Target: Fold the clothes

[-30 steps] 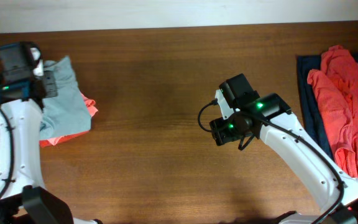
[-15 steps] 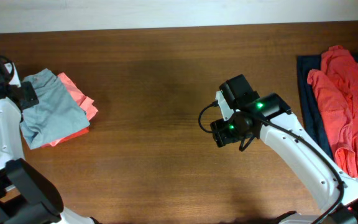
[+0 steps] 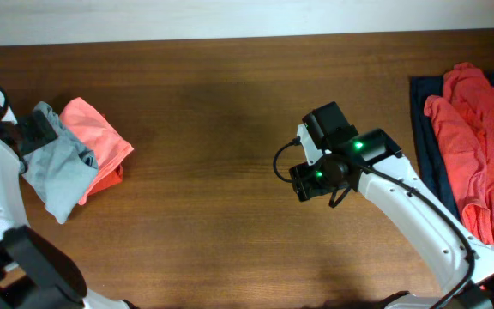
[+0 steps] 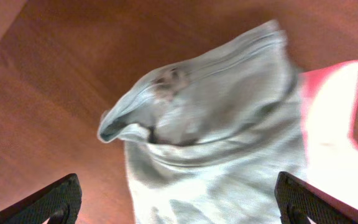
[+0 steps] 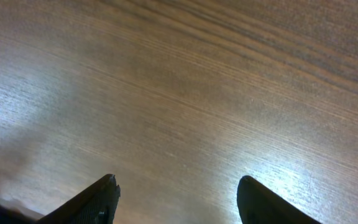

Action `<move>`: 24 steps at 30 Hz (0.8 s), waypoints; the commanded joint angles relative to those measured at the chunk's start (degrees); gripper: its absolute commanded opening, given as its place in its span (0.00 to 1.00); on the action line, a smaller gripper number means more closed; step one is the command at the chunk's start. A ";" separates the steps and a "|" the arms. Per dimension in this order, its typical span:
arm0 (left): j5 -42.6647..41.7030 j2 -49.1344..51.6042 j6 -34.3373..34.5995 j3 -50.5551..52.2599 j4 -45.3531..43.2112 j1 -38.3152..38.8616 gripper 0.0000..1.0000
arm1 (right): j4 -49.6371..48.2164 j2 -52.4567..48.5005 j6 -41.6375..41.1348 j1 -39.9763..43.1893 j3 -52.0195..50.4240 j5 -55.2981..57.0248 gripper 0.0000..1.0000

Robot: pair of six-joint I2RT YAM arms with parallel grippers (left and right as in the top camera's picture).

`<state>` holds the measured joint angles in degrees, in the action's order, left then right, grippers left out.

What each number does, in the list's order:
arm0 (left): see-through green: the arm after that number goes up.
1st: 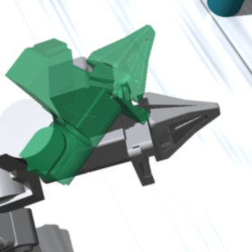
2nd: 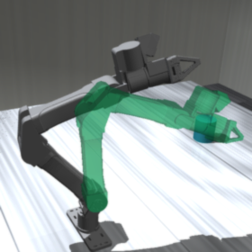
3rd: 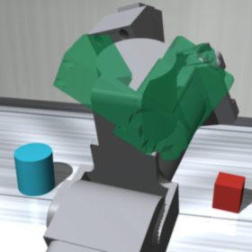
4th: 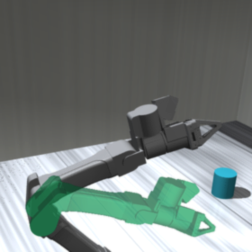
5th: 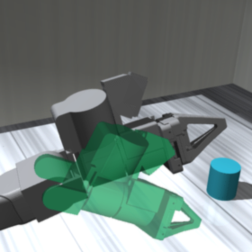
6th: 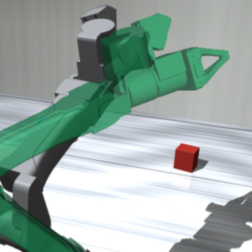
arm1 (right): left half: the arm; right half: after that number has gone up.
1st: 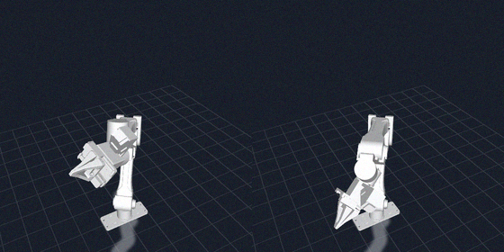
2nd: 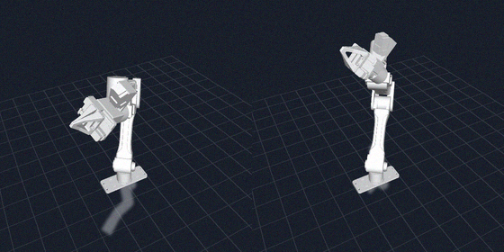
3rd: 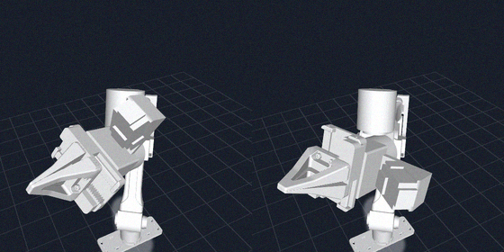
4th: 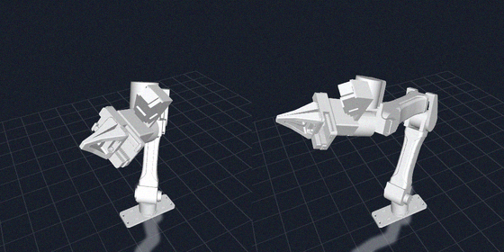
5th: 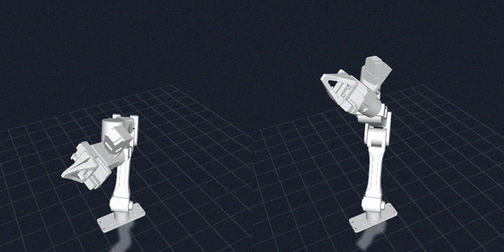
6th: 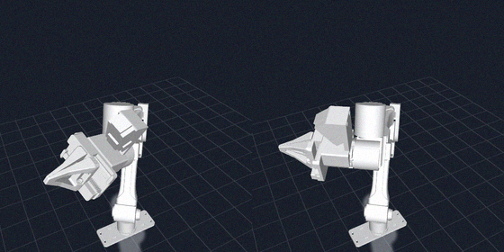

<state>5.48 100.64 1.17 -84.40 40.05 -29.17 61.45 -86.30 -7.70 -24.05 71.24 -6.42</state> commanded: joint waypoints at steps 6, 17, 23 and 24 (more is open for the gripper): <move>-15.13 -10.71 -2.86 -1.05 2.69 5.60 0.99 | -2.86 0.39 -0.11 0.13 0.09 1.14 0.95; -13.18 -11.89 -5.79 -1.05 10.03 33.68 0.99 | -24.04 0.39 -0.09 5.70 0.42 1.11 0.99; -13.18 -12.50 -6.12 -1.05 15.06 36.63 0.99 | -11.23 0.74 -0.09 15.63 5.90 1.14 0.99; -13.18 -12.79 -6.64 -1.03 16.22 36.63 0.99 | -8.61 1.22 -0.09 16.33 6.73 1.20 0.99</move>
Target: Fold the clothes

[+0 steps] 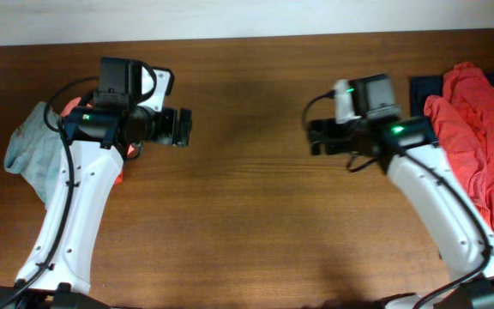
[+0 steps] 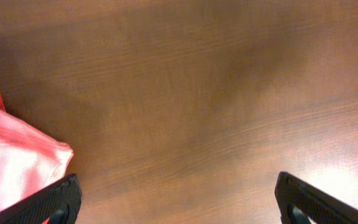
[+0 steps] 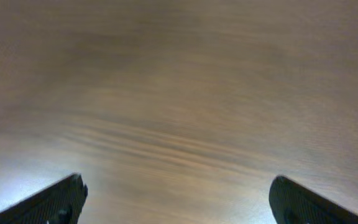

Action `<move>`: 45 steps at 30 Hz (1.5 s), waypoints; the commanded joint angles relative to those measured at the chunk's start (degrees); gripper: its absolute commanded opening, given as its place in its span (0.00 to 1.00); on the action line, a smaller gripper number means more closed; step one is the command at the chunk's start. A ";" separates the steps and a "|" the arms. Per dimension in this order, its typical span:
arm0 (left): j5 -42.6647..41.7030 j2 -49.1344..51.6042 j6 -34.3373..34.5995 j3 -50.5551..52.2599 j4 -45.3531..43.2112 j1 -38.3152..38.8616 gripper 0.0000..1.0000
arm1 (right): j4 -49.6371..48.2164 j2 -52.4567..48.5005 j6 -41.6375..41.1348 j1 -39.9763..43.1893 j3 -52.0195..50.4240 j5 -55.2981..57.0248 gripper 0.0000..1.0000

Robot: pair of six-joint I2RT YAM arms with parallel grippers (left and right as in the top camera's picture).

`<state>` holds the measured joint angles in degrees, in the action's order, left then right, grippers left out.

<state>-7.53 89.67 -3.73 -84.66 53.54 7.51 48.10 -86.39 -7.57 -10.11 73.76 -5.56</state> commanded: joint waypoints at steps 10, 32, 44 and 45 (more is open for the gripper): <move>0.04 -20.72 -1.92 11.72 3.41 -0.04 0.99 | 10.23 23.71 -5.07 1.68 -4.26 7.13 0.99; 0.00 -60.39 -0.44 39.41 1.40 -0.04 0.99 | 11.32 65.13 -5.18 -2.69 -30.16 9.27 0.99; -0.02 -60.39 -0.44 39.41 2.36 -0.04 0.99 | 13.46 68.17 -5.16 -0.72 -30.49 9.27 0.99; 0.00 -60.39 -0.44 39.41 2.36 -0.04 0.99 | 13.84 69.11 -5.18 -0.07 -30.49 9.25 0.99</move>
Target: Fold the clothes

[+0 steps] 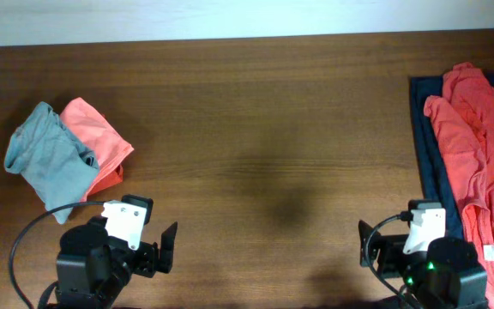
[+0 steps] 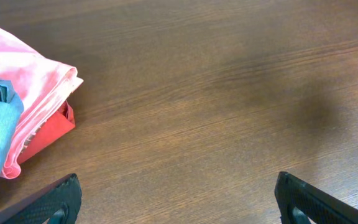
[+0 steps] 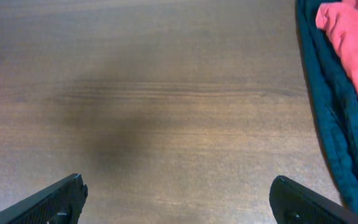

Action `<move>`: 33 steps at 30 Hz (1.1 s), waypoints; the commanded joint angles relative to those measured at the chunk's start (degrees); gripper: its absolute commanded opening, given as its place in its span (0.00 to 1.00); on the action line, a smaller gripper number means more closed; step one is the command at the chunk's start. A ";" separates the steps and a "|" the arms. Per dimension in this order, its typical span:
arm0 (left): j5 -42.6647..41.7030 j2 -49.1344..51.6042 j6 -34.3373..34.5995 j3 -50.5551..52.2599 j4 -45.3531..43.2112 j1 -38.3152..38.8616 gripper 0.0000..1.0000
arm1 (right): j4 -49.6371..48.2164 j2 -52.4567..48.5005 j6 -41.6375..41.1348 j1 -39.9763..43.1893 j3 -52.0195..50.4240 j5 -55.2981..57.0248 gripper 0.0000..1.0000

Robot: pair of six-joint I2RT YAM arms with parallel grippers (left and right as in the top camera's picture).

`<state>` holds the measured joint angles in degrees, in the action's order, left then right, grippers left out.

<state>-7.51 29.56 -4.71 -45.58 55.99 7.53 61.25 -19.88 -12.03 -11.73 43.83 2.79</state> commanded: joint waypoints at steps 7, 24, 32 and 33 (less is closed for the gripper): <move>-0.02 -0.28 0.55 0.33 -0.09 -0.07 0.99 | 0.66 14.58 -0.48 6.75 -5.05 0.92 0.99; -0.02 -0.28 0.55 0.33 -0.09 -0.07 0.99 | -56.63 19.65 5.77 8.74 -43.50 0.85 0.99; -0.02 -0.28 0.55 0.33 -0.09 -0.07 0.99 | -56.76 19.56 5.79 8.76 -43.52 -1.22 0.99; -0.02 -0.28 0.55 0.33 -0.09 -0.07 0.99 | -56.74 19.56 5.79 8.76 -43.52 -1.25 0.98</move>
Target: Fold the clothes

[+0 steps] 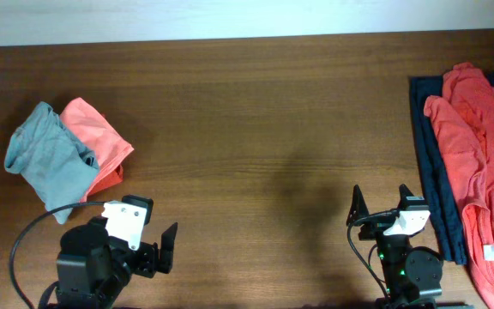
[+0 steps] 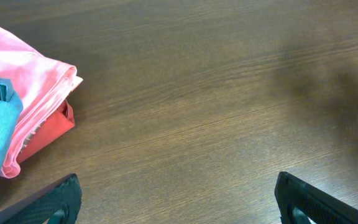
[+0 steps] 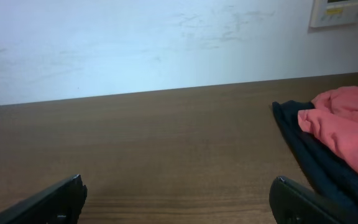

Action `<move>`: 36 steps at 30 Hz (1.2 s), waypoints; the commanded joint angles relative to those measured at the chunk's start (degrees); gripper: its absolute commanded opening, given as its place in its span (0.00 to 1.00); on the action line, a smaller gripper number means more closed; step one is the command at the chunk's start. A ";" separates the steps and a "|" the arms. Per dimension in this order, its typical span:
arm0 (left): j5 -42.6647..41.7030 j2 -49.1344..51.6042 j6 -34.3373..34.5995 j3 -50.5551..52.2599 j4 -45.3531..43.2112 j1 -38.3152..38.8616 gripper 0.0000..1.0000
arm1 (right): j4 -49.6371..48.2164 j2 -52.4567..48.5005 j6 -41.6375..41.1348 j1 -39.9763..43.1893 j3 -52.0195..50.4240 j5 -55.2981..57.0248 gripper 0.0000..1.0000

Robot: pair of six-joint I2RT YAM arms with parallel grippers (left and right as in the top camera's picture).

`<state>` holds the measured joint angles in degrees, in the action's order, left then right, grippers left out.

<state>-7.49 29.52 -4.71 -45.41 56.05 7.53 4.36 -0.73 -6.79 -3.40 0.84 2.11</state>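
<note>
A folded grey garment (image 1: 45, 163) lies at the table's left, overlapping a folded pink one (image 1: 99, 139) with a red piece (image 2: 42, 134) under it. At the right edge, rumpled coral-red clothes (image 1: 474, 146) are heaped on a dark navy garment (image 1: 425, 154). My left gripper (image 1: 163, 251) is drawn back at the near edge, open over bare wood (image 2: 179, 205). My right gripper (image 1: 377, 204) is also at the near edge, open and empty, pointing level across the table (image 3: 179, 202).
The brown wooden table (image 1: 256, 129) stretches between the two heaps. A white wall (image 3: 166, 43) stands behind its far edge, with a small white panel (image 3: 344, 11) at the upper right.
My right gripper has tilted from facing down at the table to facing level toward the back wall, and stands a little further left. The left arm and the clothes have not moved.
My left gripper was open right over the grey garment at the far left, and the right was open mid-table. Then both arms were over the far middle, empty. Later both were drawn back at the near edge, where they are now, with the grey garment against the pink one.
</note>
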 commanded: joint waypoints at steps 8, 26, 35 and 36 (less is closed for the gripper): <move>-0.04 -0.24 0.55 0.15 -0.15 -0.07 0.99 | 0.15 0.42 0.55 0.44 -0.52 -0.55 0.99; 0.02 -1.42 0.48 0.42 0.72 -0.07 0.99 | 0.13 0.42 0.55 0.44 -0.52 -0.57 0.99; 7.34 -11.04 -1.42 7.72 1.42 -0.07 0.99 | 0.15 0.42 0.52 0.44 -0.52 -0.55 0.99; 7.39 -12.46 -1.42 9.35 1.25 -0.07 0.99 | 0.15 0.42 0.55 0.42 -0.52 -0.55 0.99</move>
<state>-2.33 20.53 -5.15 -40.25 57.43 7.53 4.36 -0.73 -6.20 -3.40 0.84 1.93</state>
